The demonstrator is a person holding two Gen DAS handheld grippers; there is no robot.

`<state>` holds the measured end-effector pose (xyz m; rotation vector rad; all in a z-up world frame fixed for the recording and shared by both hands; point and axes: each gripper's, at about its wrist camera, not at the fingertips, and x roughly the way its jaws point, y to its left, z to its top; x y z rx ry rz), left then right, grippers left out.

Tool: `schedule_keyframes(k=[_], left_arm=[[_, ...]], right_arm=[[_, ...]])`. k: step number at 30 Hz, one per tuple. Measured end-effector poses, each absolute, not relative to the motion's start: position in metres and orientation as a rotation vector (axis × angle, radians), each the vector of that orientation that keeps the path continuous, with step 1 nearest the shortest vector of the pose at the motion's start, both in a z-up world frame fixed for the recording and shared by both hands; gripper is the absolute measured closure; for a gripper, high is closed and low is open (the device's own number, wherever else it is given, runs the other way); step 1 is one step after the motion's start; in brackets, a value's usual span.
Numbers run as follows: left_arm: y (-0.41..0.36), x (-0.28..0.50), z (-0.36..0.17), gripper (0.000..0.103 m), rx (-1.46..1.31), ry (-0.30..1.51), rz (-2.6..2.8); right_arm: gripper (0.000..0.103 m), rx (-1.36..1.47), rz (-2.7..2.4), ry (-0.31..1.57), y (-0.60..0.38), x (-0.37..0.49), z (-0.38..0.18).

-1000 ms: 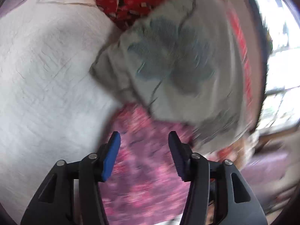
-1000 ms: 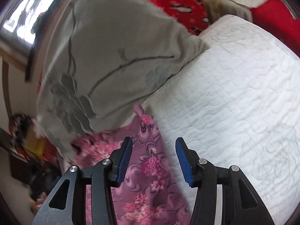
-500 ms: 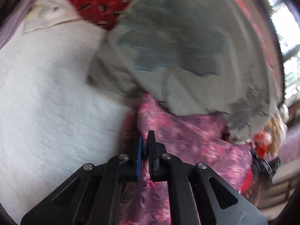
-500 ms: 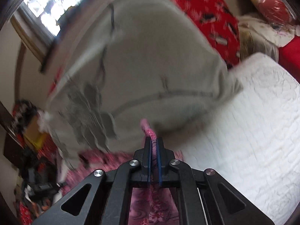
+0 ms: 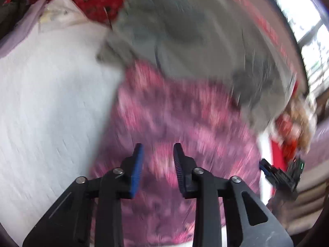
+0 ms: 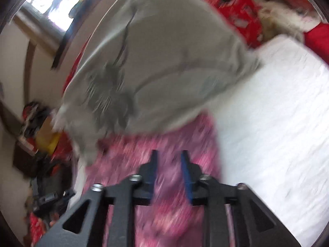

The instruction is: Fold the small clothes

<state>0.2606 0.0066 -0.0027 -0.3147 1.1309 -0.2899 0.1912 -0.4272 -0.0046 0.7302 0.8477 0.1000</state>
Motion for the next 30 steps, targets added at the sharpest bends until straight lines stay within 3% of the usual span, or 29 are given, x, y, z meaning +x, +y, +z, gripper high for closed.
schedule_keyframes(k=[2,6,7,8,9,12,13,14,15,20,25,27,30], left_arm=[[-0.009,0.251,-0.024,0.076,-0.230,1.227,-0.263],[-0.015,0.222,-0.007,0.073,-0.103,1.180,-0.252],[-0.012,0.217,-0.008,0.071,-0.124,1.193,-0.262],[-0.009,0.213,-0.011,0.069,-0.146,1.214,-0.263],[-0.006,0.212,-0.016,0.068,-0.162,1.235,-0.260],[-0.003,0.201,-0.034,0.069,-0.232,1.275,-0.244],[-0.002,0.199,-0.033,0.069,-0.240,1.262,-0.244],[-0.001,0.198,-0.033,0.068,-0.244,1.265,-0.240],[-0.001,0.197,-0.032,0.068,-0.247,1.274,-0.235],[0.016,0.192,-0.032,0.068,-0.288,1.299,-0.244],[0.040,0.179,-0.024,0.068,-0.398,1.308,-0.279],[0.052,0.175,-0.010,0.068,-0.424,1.262,-0.275],[0.078,0.175,0.015,0.068,-0.456,1.183,-0.216]], right_arm=[[0.074,0.647,0.063,1.019,-0.412,0.191,-0.029],[0.071,0.727,0.022,0.927,-0.431,0.154,-0.001],[0.067,0.743,-0.003,0.907,-0.438,0.142,0.003],[0.051,0.743,-0.038,0.909,-0.446,0.130,0.004],[0.043,0.742,-0.071,0.925,-0.451,0.118,0.002],[0.044,0.799,-0.085,0.993,-0.456,0.090,-0.024],[0.047,0.829,-0.067,1.012,-0.453,0.083,-0.035],[0.068,0.831,-0.039,0.998,-0.446,0.073,-0.040],[0.098,0.819,-0.002,0.988,-0.440,0.073,-0.038],[0.100,0.719,-0.038,0.804,-0.443,0.050,0.000],[0.100,0.676,-0.112,0.968,-0.448,0.056,-0.042],[0.089,0.665,-0.146,0.957,-0.444,0.057,-0.029],[0.089,0.693,-0.107,0.856,-0.439,0.057,-0.001]])
